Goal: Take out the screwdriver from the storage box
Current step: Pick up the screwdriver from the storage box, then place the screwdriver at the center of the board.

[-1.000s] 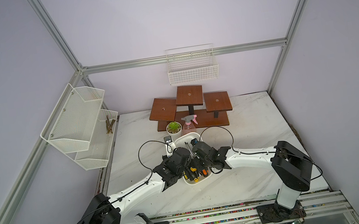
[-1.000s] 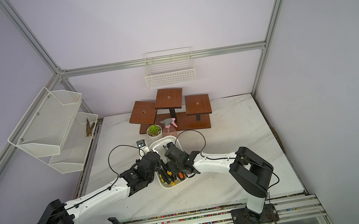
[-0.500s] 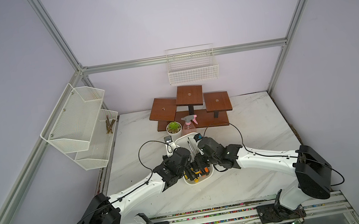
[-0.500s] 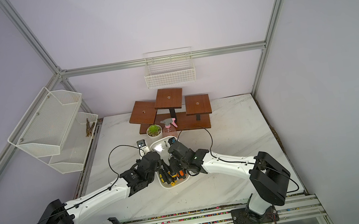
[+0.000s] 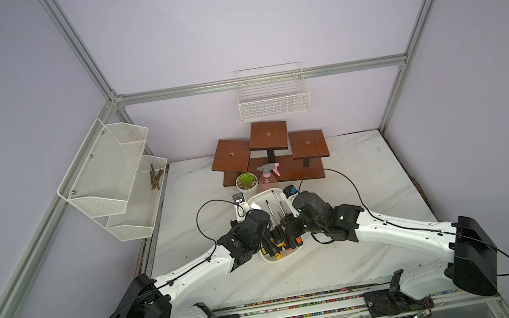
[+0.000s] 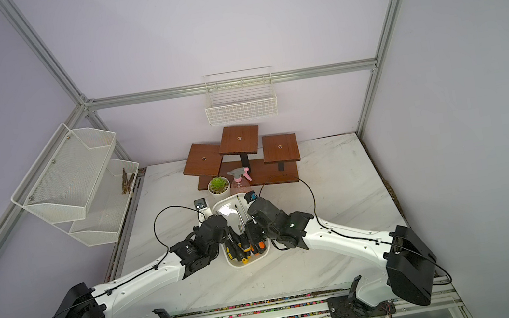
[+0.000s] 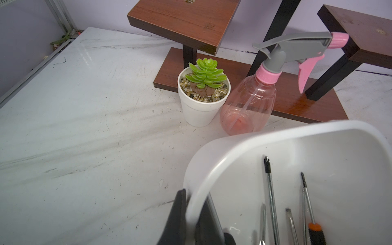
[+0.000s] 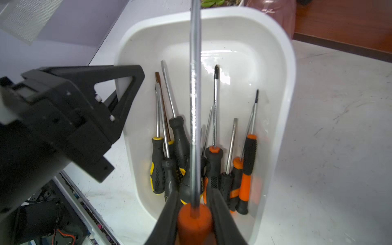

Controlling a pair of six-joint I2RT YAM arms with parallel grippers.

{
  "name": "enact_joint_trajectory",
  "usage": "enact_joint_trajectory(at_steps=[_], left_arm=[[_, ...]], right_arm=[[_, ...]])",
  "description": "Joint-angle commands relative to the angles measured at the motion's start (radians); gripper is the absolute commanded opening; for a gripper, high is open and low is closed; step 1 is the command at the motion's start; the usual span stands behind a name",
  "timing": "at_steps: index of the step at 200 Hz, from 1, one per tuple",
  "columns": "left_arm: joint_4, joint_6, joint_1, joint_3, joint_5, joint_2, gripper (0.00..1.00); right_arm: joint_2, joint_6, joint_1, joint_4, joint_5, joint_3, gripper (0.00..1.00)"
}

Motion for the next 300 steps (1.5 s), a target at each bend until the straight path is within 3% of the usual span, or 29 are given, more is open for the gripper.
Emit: enact_joint_trajectory(at_steps=[1, 47, 72, 125, 170, 220, 300], left_arm=[[0.042, 0.011, -0.007, 0.01, -0.02, 0.011, 0.0], [0.105, 0.089, -0.002, 0.013, 0.003, 0.026, 0.0], [0.163, 0.155, 0.062, 0.003, 0.076, 0.019, 0.0], [0.278, 0.235, 0.229, -0.054, 0.344, -0.009, 0.0], [0.296, 0.282, 0.257, -0.045, 0.463, 0.0, 0.0], [0.29, 0.278, 0.258, -0.05, 0.483, -0.006, 0.0], [0.298, 0.266, 0.257, -0.054, 0.507, 0.001, 0.0]], right_arm=[[-0.093, 0.021, -0.031, -0.066, 0.074, -0.063, 0.0], [-0.185, 0.131, -0.117, -0.038, 0.082, -0.269, 0.0], [-0.171, 0.205, -0.118, 0.016, 0.036, -0.338, 0.0], [-0.055, 0.256, -0.118, 0.151, -0.048, -0.353, 0.0], [0.062, 0.267, -0.11, 0.225, -0.065, -0.328, 0.0], [0.148, 0.266, -0.094, 0.263, -0.064, -0.295, 0.0], [0.159, 0.302, -0.074, 0.242, 0.011, -0.303, 0.0]])
